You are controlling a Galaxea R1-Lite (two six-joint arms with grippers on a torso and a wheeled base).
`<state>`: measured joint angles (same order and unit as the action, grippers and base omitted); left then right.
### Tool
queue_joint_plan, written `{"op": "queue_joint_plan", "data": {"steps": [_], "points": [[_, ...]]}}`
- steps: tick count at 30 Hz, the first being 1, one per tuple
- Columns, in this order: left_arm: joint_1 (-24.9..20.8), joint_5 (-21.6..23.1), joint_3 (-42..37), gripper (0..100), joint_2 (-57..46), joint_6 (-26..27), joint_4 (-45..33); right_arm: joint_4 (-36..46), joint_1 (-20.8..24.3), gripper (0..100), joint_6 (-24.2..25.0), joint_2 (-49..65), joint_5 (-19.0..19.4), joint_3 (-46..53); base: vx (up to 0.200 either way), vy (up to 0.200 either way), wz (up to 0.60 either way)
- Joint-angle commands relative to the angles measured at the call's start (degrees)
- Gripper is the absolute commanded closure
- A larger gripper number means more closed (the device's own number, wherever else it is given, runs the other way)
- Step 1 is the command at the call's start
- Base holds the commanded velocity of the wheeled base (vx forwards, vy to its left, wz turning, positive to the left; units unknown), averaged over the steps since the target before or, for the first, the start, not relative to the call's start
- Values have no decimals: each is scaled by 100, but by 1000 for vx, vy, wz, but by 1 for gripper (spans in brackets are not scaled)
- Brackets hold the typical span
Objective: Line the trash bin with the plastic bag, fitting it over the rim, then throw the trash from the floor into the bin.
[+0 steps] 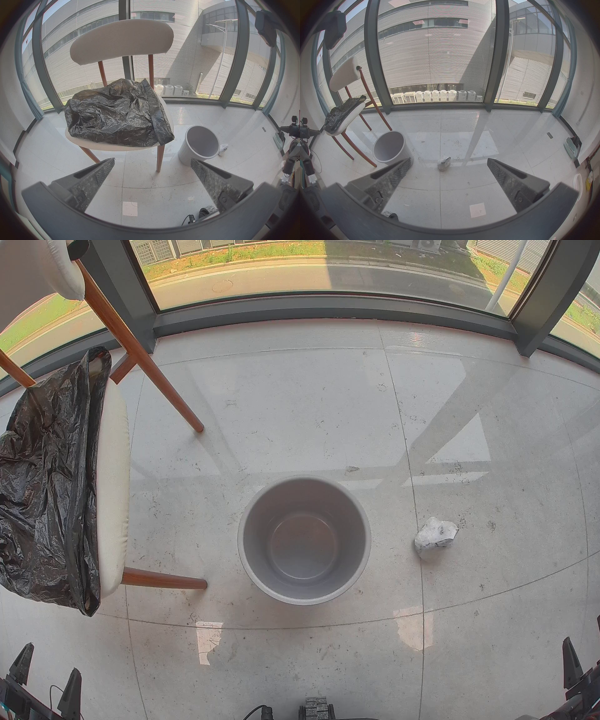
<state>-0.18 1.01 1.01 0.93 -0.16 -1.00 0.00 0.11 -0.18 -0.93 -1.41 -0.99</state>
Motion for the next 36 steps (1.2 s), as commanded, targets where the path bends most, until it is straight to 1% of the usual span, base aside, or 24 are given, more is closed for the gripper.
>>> {"op": "queue_joint_plan", "data": {"steps": [1, 15, 18, 19, 21, 23, 25, 28, 29, 31, 36], "points": [[1, 4, -57, 0, -93, -2, -6, 0, 7, 0, 1, 40, 1, 99, 0, 0, 0], [9, 13, -66, 0, -93, 16, 3, -9, 7, 0, -8, 57, 10, 99, 0, 0, 0], [9, 31, -75, 0, -93, 121, 30, -9, 7, 0, -8, 57, 10, 99, 0, 0, 0], [9, 48, -66, 0, -93, 262, 82, -9, -2, 0, -8, 57, 10, 99, 0, 0, 0], [1, 92, 189, 0, -93, 447, 504, -9, -2, 0, -8, 57, 10, 99, 0, 0, 0], [-17, 250, 400, 0, -93, 517, 847, -9, -2, 0, -8, 57, 10, 99, 0, 0, 0], [-17, 329, 602, 0, -84, 508, 856, 0, -2, 0, -8, 66, 1, 99, 0, 0, 0], [-17, 329, 787, 0, 83, 508, 794, -9, 7, 0, -8, 66, 1, 99, 0, 0, 0], [-17, 312, 1006, 0, 435, 508, 733, 0, -2, 0, -8, 75, 1, 99, 0, 0, 0], [-17, 294, 1217, 0, 821, 490, 724, 0, -2, 0, -8, 75, 1, 99, 0, 0, 0], [-26, 321, 1542, 0, 1692, 473, 759, 0, -11, 0, -17, 75, 10, 99, 0, 0, 0]]}}
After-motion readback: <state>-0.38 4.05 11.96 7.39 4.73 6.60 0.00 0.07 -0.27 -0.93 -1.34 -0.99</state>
